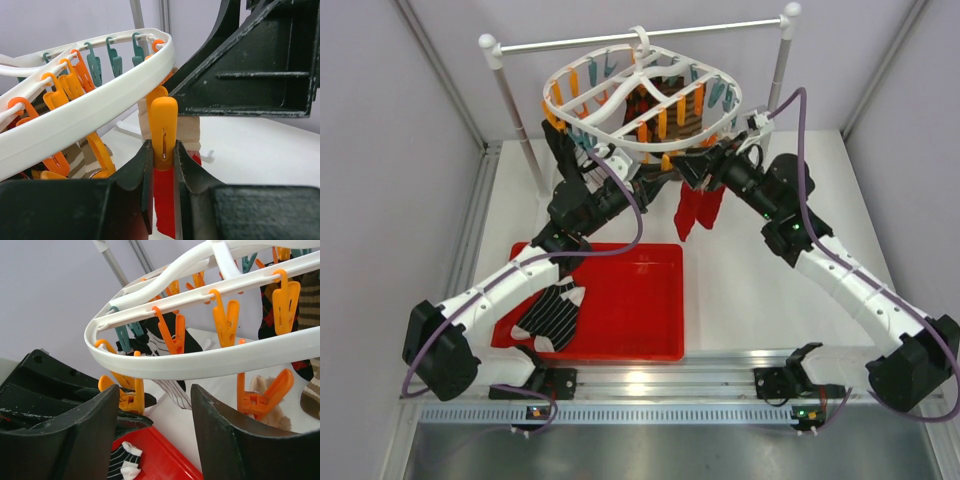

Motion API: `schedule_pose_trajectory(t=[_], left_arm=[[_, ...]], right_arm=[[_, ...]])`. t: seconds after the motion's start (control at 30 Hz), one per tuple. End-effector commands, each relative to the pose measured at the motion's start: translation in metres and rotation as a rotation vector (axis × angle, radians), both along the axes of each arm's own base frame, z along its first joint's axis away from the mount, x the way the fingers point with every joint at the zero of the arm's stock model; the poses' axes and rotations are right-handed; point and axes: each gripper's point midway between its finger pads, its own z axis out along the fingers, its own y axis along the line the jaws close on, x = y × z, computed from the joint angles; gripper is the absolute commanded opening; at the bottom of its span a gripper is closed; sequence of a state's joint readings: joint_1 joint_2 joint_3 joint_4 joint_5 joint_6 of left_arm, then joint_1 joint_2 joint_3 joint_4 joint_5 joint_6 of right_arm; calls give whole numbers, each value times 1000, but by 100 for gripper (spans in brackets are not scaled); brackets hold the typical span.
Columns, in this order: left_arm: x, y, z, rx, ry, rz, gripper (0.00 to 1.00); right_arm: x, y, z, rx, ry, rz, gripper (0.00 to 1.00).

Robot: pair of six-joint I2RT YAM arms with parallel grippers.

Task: Clip the socks to the hanger
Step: Open the clamp at the hanger.

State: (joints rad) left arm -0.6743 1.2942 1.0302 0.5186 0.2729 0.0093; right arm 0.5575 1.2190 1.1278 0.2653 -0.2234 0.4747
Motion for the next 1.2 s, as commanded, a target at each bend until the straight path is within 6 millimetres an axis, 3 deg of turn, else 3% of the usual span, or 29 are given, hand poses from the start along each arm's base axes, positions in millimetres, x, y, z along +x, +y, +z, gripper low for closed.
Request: schedule_pose_trajectory(t=[0.0,0.17,0.3,0.4,0.53,1.03,1.17], left_arm=[[-7,-2,16,-31,-41,-31,0],[-5,-5,14,-28,-42,-41,0],[-5,-7,9,-19,-33,-47,0],[-5,-6,10,-20,-34,-46,0],[-4,-8,10,-18,-30,-46,0],[-6,-10,7,1,-36,-55,0],[-11,-13,4,25,-51,-54,1]], right_arm=[[-17,-15,33,18,-85,45,59],[-22,-24,30,17,-89,131,67],[-33,-12,31,35,-85,238,71],[-33,-4,30,43,-56,257,81],[-34,8,27,50,-34,231,82],[-8,16,22,91,13,120,57],[-8,18,21,104,30,120,33]])
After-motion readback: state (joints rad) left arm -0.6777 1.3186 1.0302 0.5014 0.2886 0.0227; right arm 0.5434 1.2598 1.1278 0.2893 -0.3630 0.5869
